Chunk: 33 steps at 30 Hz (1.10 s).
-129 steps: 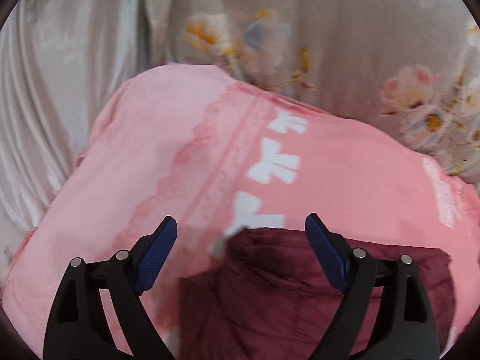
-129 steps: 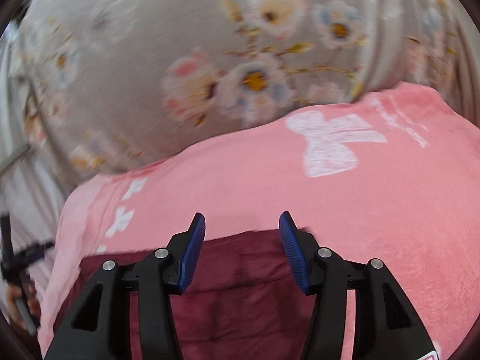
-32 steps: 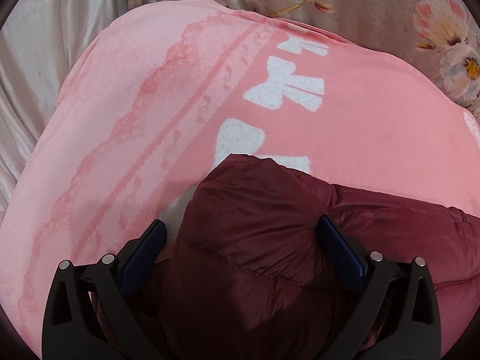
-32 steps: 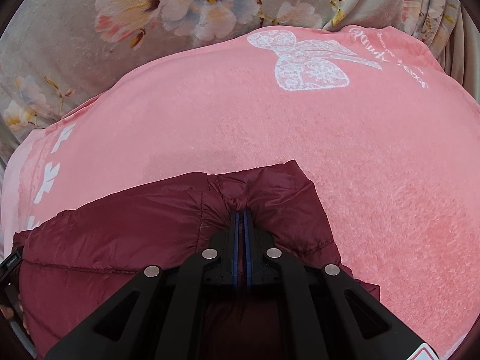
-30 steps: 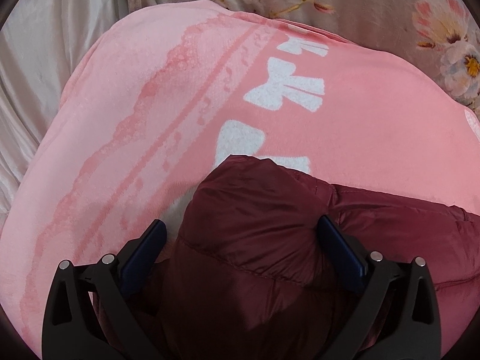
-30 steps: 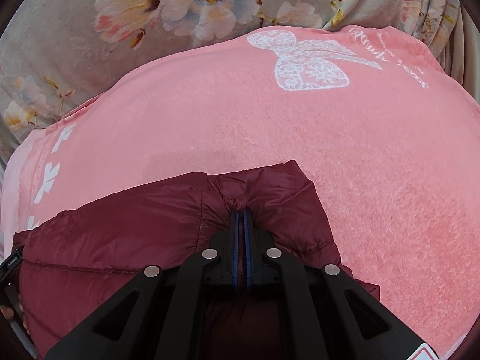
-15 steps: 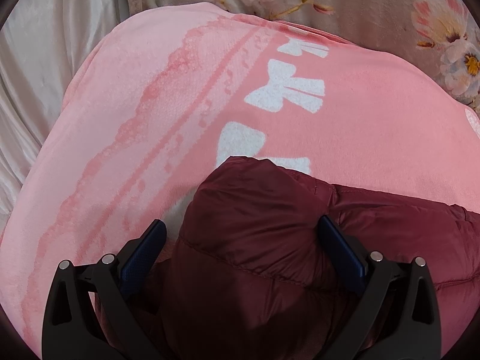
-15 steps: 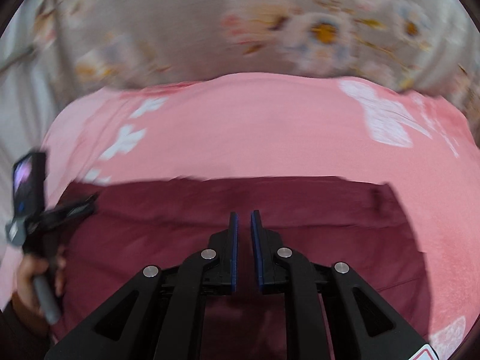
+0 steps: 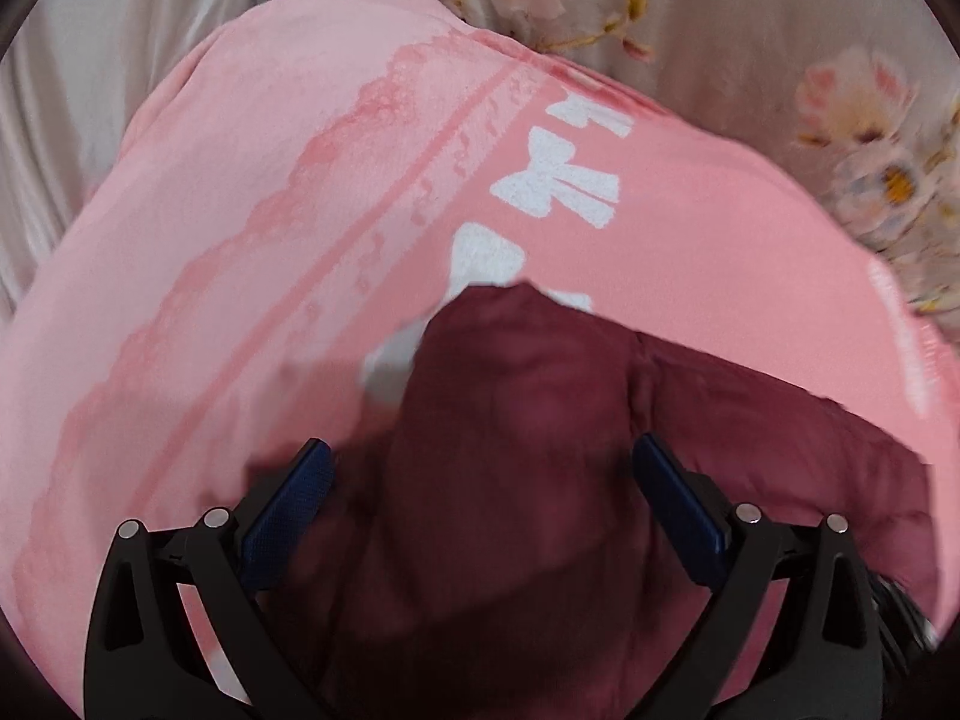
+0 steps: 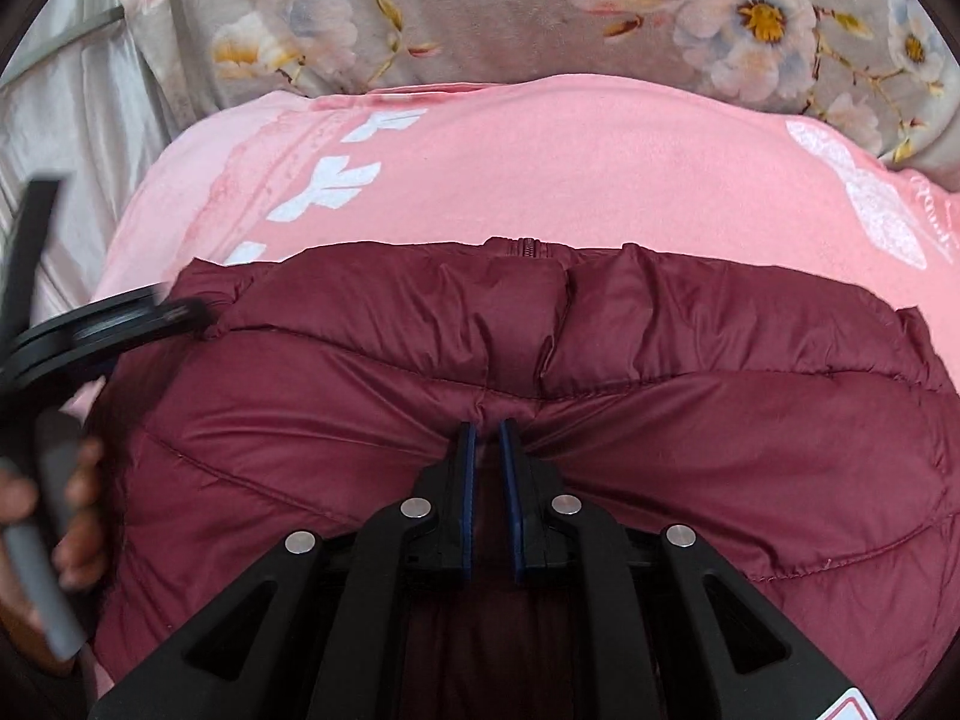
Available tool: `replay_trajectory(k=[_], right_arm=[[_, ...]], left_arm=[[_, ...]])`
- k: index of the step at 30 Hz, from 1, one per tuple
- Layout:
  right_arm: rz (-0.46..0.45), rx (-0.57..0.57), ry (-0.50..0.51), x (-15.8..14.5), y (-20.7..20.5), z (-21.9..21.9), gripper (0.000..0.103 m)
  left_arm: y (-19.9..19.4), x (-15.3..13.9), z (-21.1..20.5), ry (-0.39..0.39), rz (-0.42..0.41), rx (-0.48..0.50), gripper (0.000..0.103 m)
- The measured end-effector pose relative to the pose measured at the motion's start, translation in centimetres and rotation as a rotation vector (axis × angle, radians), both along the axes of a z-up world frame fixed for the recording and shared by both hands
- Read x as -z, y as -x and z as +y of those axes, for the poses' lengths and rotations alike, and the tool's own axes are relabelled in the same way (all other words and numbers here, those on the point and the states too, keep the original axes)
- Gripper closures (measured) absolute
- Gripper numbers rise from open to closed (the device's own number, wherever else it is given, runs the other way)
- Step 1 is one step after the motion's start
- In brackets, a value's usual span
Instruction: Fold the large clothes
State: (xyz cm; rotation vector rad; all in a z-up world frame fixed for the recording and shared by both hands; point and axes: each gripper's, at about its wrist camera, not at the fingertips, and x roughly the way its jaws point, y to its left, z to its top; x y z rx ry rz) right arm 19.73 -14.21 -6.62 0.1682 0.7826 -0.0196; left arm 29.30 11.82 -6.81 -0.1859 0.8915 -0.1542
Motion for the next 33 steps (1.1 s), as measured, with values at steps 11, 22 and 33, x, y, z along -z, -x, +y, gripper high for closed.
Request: replay_trajectory(k=[11, 22, 33], right_arm=[[-0.008, -0.081, -0.068, -1.9, 8.5, 1.8, 0.09], [0.012, -0.081, -0.093, 0.3, 13.5, 2.9, 0.09], [0.04, -0.044, -0.195, -0.5, 14.6, 1.4, 0.091]], left_arm=[[9.5, 2.8, 8.1, 0.15, 0.108, -0.031, 0.005], [11.4, 2.2, 3.9, 0.151, 0.082, 0.057, 0.024], [15.1, -5.5, 0.7, 0.153, -0.051, 0.174, 0.084]])
